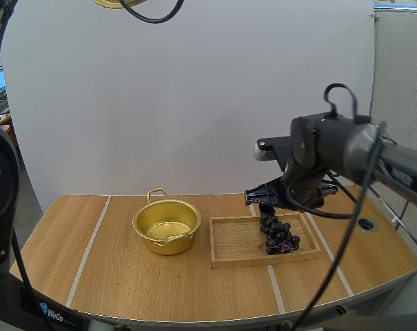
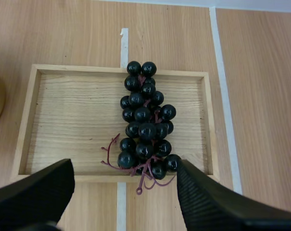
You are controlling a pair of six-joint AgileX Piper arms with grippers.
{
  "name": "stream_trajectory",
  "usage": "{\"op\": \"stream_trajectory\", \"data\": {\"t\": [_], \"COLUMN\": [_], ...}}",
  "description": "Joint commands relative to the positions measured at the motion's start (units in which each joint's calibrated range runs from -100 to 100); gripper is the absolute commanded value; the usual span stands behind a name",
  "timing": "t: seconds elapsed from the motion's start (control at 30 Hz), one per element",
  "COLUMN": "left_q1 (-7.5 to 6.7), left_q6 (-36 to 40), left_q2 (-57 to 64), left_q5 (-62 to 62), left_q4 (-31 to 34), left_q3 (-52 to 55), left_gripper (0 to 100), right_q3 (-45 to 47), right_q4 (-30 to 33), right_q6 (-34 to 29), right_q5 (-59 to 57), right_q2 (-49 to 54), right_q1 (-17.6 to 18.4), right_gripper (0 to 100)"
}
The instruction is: Open the pot, put the grape inside, and close it
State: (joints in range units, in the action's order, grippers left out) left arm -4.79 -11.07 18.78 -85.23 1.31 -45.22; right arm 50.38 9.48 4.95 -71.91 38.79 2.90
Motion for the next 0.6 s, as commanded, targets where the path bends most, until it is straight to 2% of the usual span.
{"op": "stream_trajectory", "data": {"t": [0.0,0.13,0.33,0.4,0.57], "left_q1": [-0.14,-0.14,-0.14,-0.14,-0.14], "left_q6": [0.36,0.36,0.36,0.36,0.36], "left_q2": [0.51,0.51,0.51,0.51,0.51], "left_q5": [2.29,2.29,2.29,2.29,2.29], "left_q4": [0.73,0.73,0.73,0.73,0.73], "left_q3": [-0.4,-0.4,-0.4,-0.4,-0.4], "left_gripper": [0,0,0,0,0], "right_q3": [-1.8,-4.13,-7.23,-7.23,-7.23], "right_q4": [0.25,-0.28,-9.48,-11.43,-11.43], "right_q6": [0.05,2.05,12.26,14.31,14.93], "right_q5": [3.13,5.13,5.63,5.84,6.01], "right_q2": [-3.56,-8.48,-14.54,-16.27,-20.04], "right_q1": [-0.87,-2.94,-7.03,-7.59,-7.62], "right_gripper": [100,100,100,100,100]}}
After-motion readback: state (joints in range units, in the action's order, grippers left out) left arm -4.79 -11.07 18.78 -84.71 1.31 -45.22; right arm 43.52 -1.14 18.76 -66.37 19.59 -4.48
